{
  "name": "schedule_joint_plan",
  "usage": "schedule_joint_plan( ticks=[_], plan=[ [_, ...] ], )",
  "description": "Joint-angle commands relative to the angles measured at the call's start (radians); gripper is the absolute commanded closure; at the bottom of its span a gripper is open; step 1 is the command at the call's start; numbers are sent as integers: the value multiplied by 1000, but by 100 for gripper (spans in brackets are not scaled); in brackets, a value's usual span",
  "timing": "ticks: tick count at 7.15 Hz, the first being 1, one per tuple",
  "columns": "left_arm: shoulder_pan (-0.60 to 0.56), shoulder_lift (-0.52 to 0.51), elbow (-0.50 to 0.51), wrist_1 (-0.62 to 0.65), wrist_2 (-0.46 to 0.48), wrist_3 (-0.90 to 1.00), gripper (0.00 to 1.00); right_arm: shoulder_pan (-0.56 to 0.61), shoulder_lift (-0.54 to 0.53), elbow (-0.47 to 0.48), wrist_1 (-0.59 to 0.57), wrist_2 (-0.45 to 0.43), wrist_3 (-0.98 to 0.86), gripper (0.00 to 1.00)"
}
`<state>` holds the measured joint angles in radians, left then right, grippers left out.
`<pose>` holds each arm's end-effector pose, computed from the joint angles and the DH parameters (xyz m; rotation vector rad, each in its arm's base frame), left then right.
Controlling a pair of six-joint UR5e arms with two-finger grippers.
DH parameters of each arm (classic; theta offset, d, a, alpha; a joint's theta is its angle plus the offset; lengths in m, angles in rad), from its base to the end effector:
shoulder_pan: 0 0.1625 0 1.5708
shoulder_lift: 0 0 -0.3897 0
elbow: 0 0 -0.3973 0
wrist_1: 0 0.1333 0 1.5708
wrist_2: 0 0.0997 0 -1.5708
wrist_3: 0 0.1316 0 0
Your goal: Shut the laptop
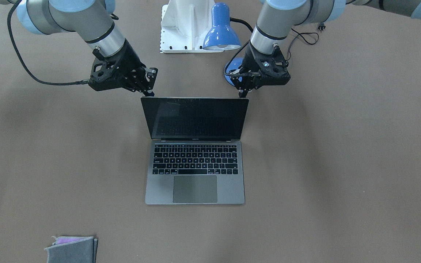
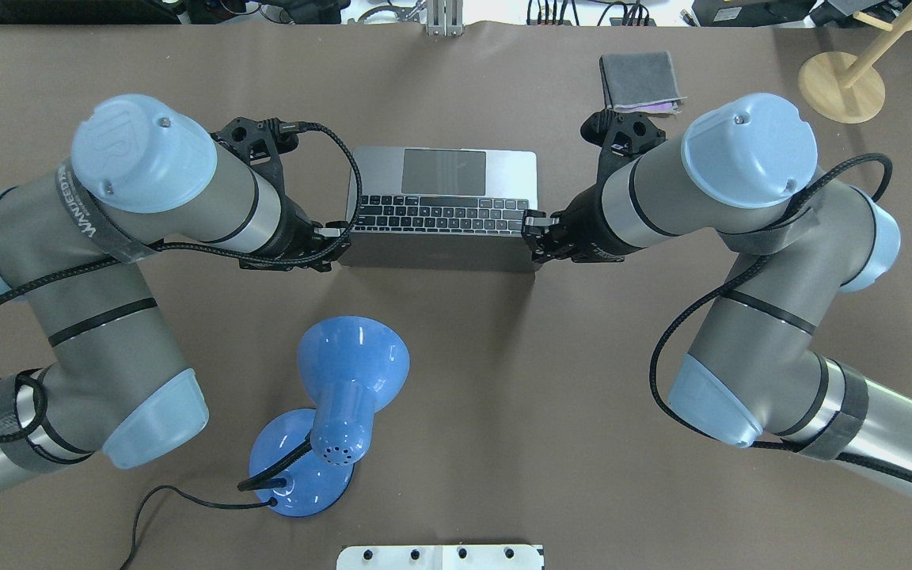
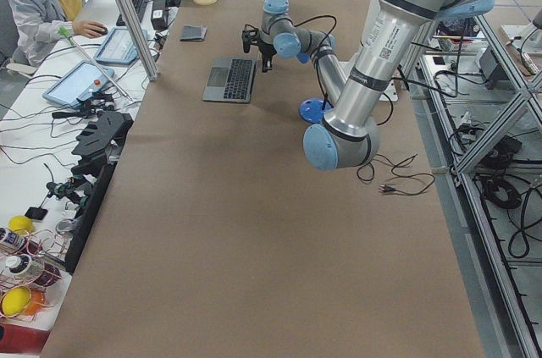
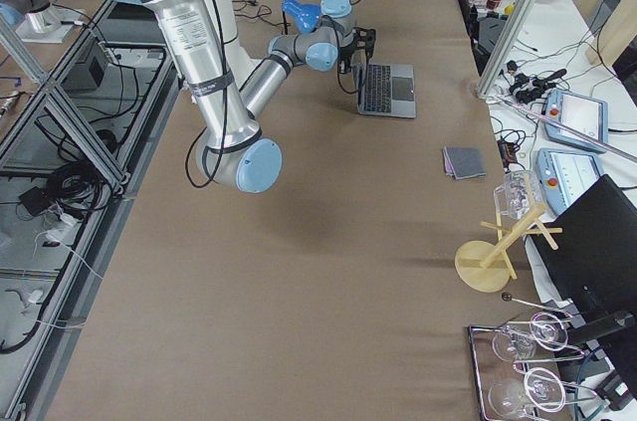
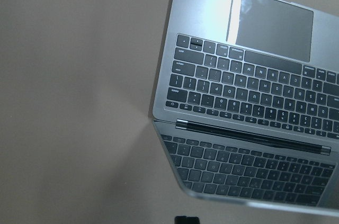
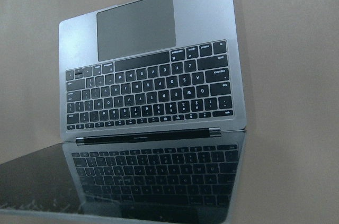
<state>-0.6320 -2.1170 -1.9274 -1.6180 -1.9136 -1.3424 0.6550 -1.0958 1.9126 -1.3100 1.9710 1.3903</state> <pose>0.4374 -0.4306 0.1746 0.1046 0.9875 -0.2072 -0.4292 -0.4331 0.1890 0.1016 -1.1173 0.2083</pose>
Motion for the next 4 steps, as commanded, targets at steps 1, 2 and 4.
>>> schedule_joint_plan(
  ticks=[1, 2, 4],
  plan=[
    [-2, -18, 43, -51, 37, 2, 100, 3, 22, -14, 0, -32, 6, 100],
    [-8, -21, 56, -65, 39, 2, 100, 3, 31, -15, -3, -50, 21, 100],
    [-46, -66, 115, -88, 39, 44, 100, 18, 42, -39, -2, -75, 21, 100]
  ],
)
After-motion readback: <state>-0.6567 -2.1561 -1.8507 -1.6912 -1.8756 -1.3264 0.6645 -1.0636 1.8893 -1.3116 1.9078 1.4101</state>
